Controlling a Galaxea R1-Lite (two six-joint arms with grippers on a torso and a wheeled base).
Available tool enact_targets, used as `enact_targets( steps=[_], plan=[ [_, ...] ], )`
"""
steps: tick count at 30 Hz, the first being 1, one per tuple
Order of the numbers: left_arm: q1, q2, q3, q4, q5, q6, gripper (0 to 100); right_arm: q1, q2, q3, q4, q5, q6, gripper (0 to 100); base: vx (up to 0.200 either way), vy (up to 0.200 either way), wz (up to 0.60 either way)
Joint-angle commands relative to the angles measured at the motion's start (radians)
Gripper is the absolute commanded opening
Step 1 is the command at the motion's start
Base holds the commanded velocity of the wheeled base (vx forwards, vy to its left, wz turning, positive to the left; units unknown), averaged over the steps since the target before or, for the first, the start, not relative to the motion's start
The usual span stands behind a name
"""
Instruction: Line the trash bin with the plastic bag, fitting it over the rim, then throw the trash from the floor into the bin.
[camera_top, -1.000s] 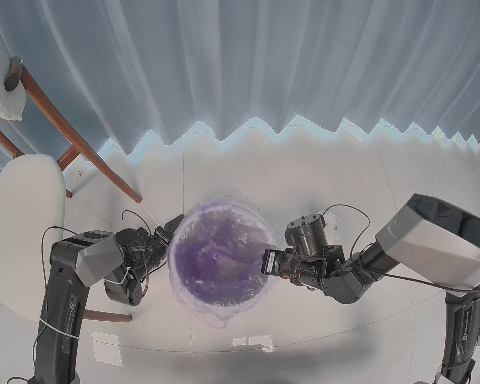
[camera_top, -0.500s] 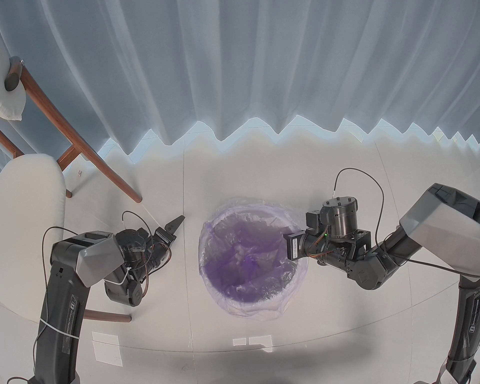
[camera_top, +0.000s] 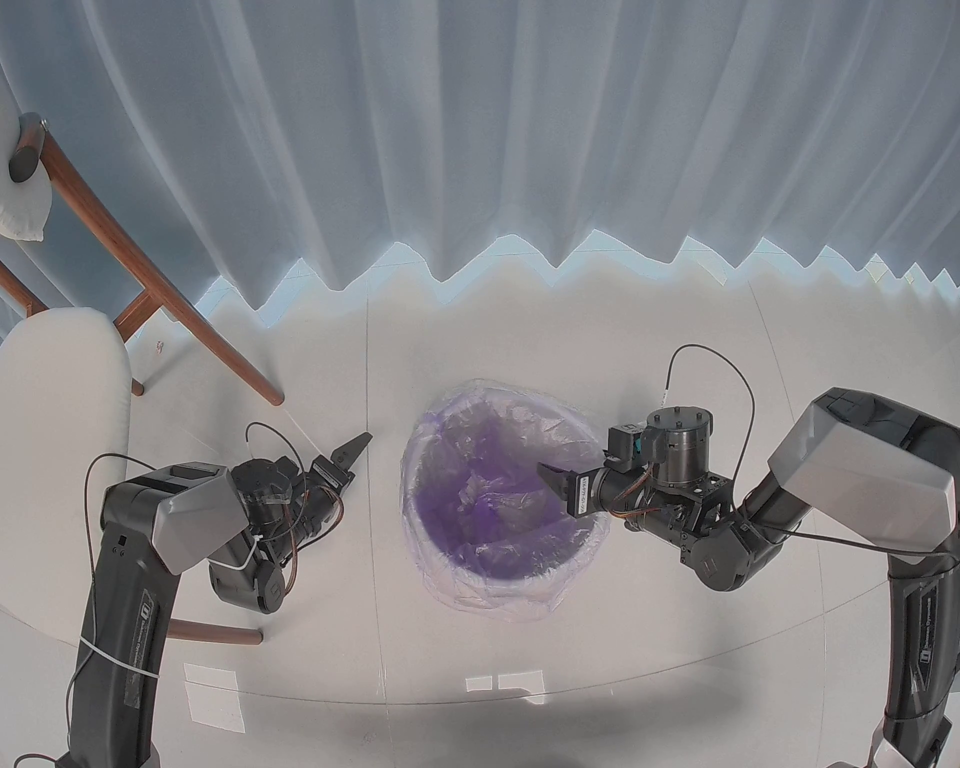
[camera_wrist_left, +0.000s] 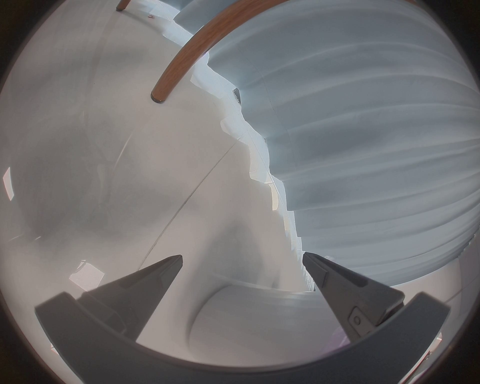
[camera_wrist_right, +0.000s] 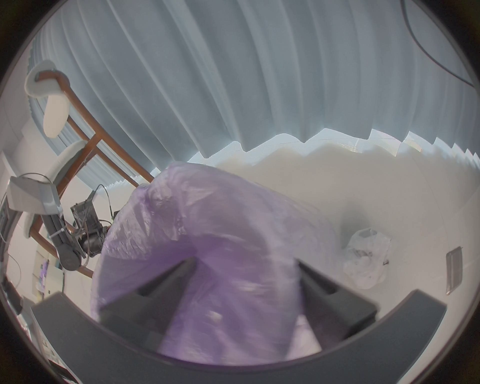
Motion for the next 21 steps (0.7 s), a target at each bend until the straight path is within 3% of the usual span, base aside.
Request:
enact_targets(
  steps=[1, 6, 13, 21],
  plan=[
    [0.0, 0.001, -0.001, -0.001, -0.002, 0.0, 100, -0.01, -0.023, -0.008, -0.017, 0.011, 0.03, 100, 0.0, 0.0, 0.0],
    [0.0, 0.0, -0.001, -0.001, -0.003, -0.002, 100, -0.03, -0.101, -0.021, -0.035, 0.024, 0.067, 100, 0.0, 0.0, 0.0],
    [0.0, 0.0, 0.001, -0.001, -0.003, -0.002, 100, -0.03, -0.211, 0.024, -0.034, 0.079, 0.281, 100, 0.0, 0.0, 0.0],
    [0.0, 0.0, 0.004, -0.001, -0.002, 0.0, 100, -0.048, -0.165, 0.078, -0.101, 0.079, 0.29, 100, 0.0, 0.0, 0.0]
  ],
)
